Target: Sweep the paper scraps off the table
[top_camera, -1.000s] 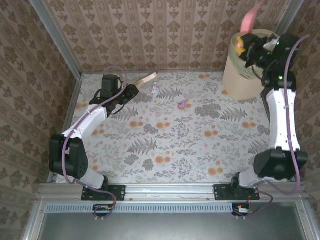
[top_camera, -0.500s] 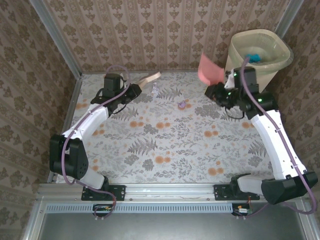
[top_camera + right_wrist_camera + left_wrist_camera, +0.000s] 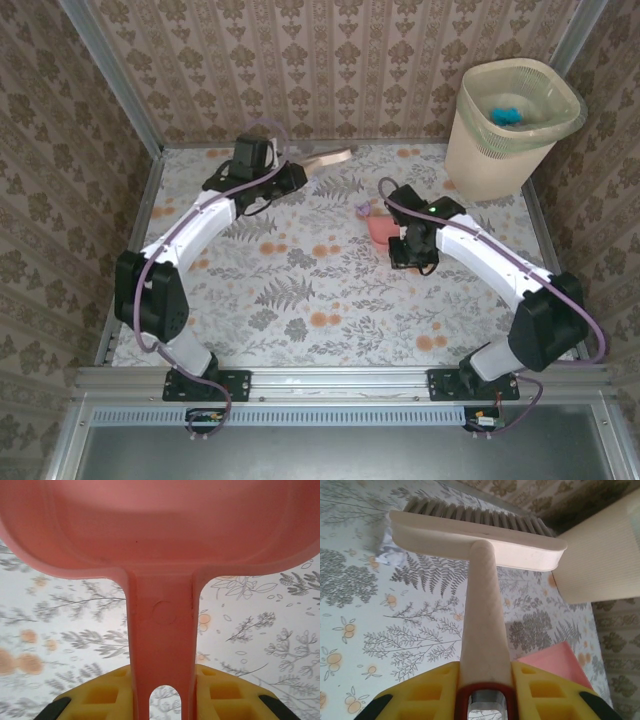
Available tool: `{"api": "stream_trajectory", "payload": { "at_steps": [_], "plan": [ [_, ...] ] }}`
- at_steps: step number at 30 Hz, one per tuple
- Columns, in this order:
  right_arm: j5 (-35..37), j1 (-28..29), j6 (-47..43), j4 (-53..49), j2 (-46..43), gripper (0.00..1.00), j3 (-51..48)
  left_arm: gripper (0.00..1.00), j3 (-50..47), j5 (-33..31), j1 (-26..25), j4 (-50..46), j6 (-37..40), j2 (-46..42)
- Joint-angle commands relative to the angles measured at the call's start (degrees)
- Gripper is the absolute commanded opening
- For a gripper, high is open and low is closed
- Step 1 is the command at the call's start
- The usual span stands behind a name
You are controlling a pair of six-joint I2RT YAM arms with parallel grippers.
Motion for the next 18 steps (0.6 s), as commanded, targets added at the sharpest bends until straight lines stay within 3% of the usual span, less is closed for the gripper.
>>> {"api": "stream_trajectory", "payload": {
  "at_steps": [1,11,18],
  "plan": [
    [5.83,1.70,-2.90,0.56,3.74,0.00,-1.15,0.00,5.53,0.83,-3.05,-6.22,6.24,2.75],
    [7.78,5.47,-5.91,9.19,11.51,0.00,-2.56,0.00,20.47,-3.23,-8.05,-22.64,13.36,13.90],
    [8.57,5.43,-7.21,11.23,14.14,0.00,-3.18,0.00,24.22,-4.49,-8.71,-27.53,15.97,16.72]
  ]
}}
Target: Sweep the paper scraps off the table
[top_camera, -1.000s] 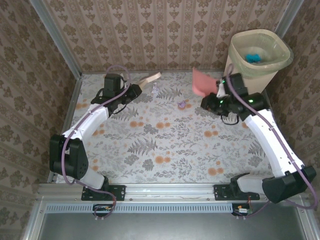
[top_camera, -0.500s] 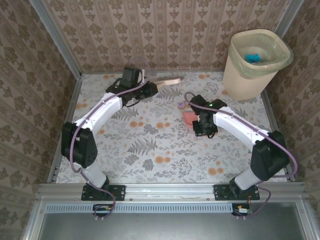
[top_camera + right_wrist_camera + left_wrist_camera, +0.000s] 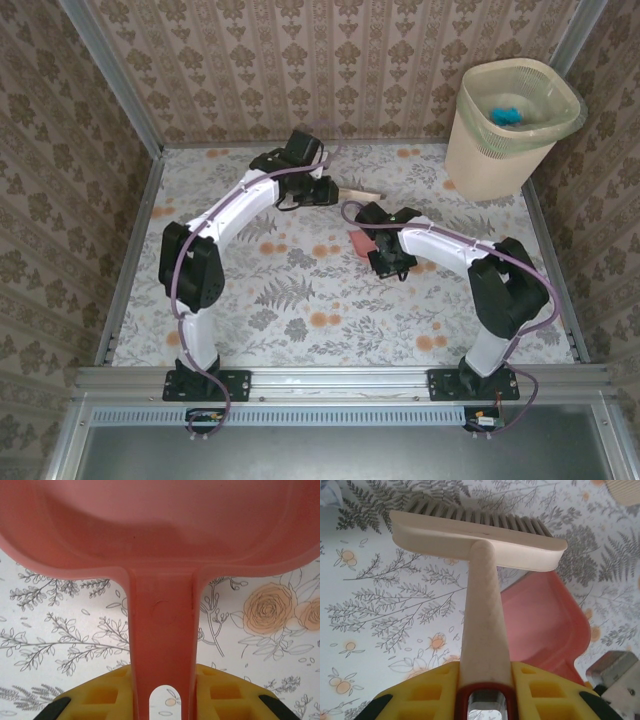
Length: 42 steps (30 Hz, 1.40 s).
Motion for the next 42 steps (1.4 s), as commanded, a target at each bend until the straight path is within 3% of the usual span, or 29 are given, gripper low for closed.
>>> {"api": "stream_trajectory", "payload": {
  "at_steps": [1,12,20,24,42],
  "plan": [
    [1.93,0.10,-1.75,1.36,1.10,0.00,-1.34,0.00,4.03,-0.73,-0.09,-4.83,4.09,0.96],
    [0.86,-1.94,-2.24,6.34,1.27,0.00,-2.00,0.00,5.56,5.89,-0.15,-10.42,11.37,1.64],
    [0.14,-3.59,-2.17,8.25,0.77,0.00,-2.69,0.00,2.89,15.30,0.07,-8.43,13.62,-1.47],
    [0.06,-4.26,-1.99,9.04,-0.02,0.00,-3.64,0.00,1.08,18.13,1.05,-5.88,11.90,-3.09],
    [-4.43,-4.54,-3.09,12.91,-0.65,0.00,-6.48,0.00,-15.19,16.22,9.65,15.67,-4.46,-14.78]
  ]
}}
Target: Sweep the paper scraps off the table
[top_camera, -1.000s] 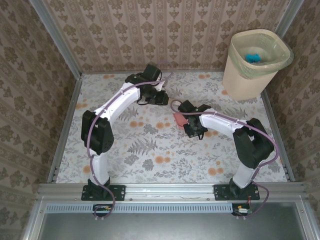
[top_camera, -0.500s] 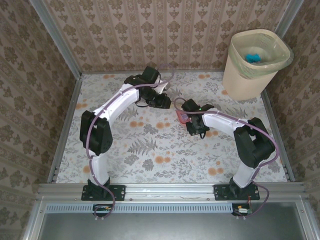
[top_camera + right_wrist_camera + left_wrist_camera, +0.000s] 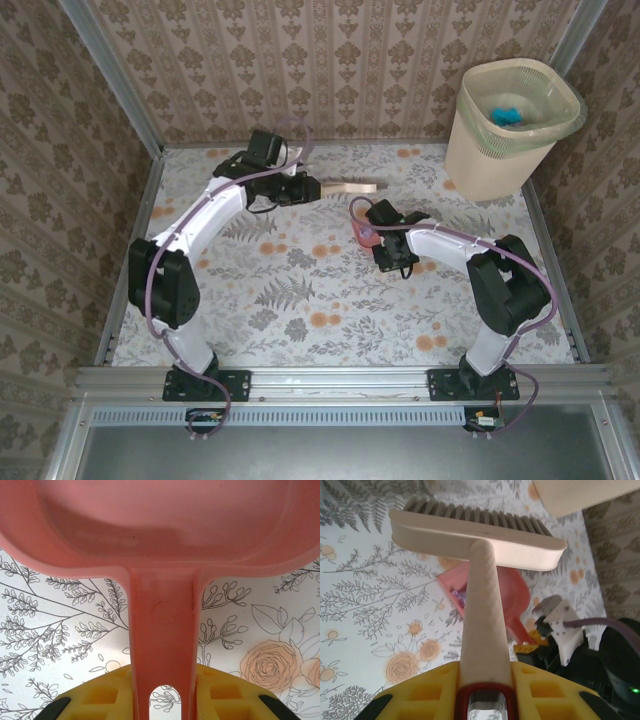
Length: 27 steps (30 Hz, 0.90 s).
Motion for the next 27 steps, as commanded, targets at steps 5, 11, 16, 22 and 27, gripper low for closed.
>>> {"api": "stream_trajectory", "payload": {
  "at_steps": [5,11,16,22,27],
  "plan": [
    [-4.89,0.60,-1.77,1.14,-1.06,0.00,-1.50,0.00,-8.04,-6.13,3.29,12.33,-5.85,-9.48],
    [-6.75,1.98,-1.96,2.82,-0.47,0.00,-1.20,0.00,-13.50,-18.80,5.25,13.38,-8.22,-15.76],
    [-7.22,2.69,-2.27,2.77,1.47,0.00,0.53,0.00,-15.79,-28.80,6.15,12.56,-8.78,-18.20],
    [-7.57,3.48,-3.27,1.87,4.69,0.00,4.64,0.00,-13.16,-31.89,6.60,9.00,-8.15,-14.57],
    [-8.02,4.15,-3.97,1.56,7.43,0.00,8.25,0.00,-11.45,-30.04,6.61,9.09,-8.40,-10.82]
  ]
}}
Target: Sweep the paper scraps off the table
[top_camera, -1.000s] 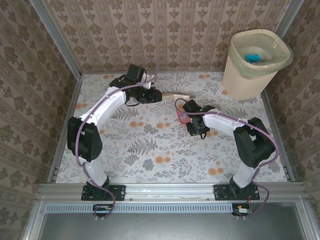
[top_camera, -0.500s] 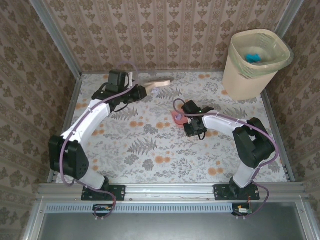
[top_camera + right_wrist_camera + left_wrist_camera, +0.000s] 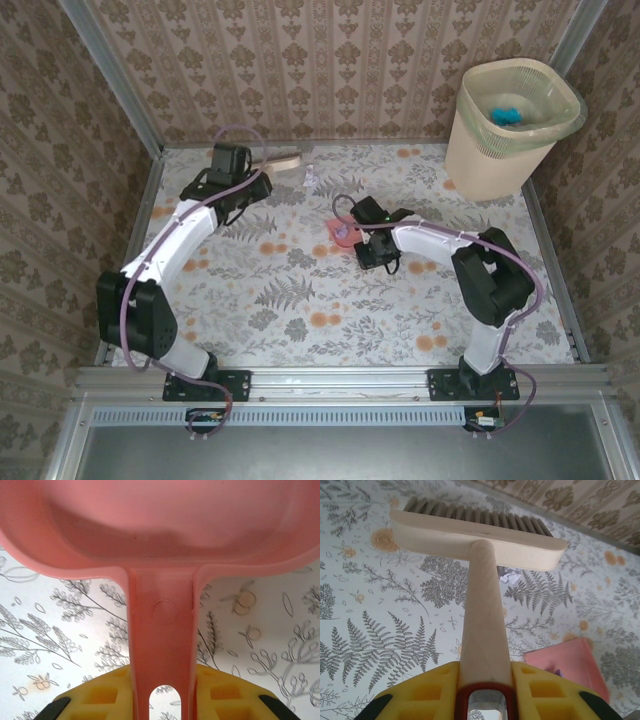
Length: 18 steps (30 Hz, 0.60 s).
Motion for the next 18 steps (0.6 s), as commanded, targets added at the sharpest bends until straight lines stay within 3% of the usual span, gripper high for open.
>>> {"api": "stream_trajectory", "payload": {
  "at_steps": [1,8,14,18],
  "plan": [
    [-1.87,0.69,-1.46,-1.34,2.25,0.00,2.75,0.00,2.74,-0.44,0.23,0.48,-0.72,1.50],
    [-2.63,0.80,-1.04,1.76,4.16,0.00,3.02,0.00,4.92,0.72,0.17,2.61,-1.44,5.81],
    [-3.88,0.78,-0.59,4.78,6.00,0.00,2.44,0.00,4.03,1.51,-0.68,10.25,-3.37,8.98],
    [-3.73,0.77,-0.57,4.74,6.59,0.00,2.75,0.00,9.24,1.65,-1.07,5.54,-3.20,13.75]
  ]
}}
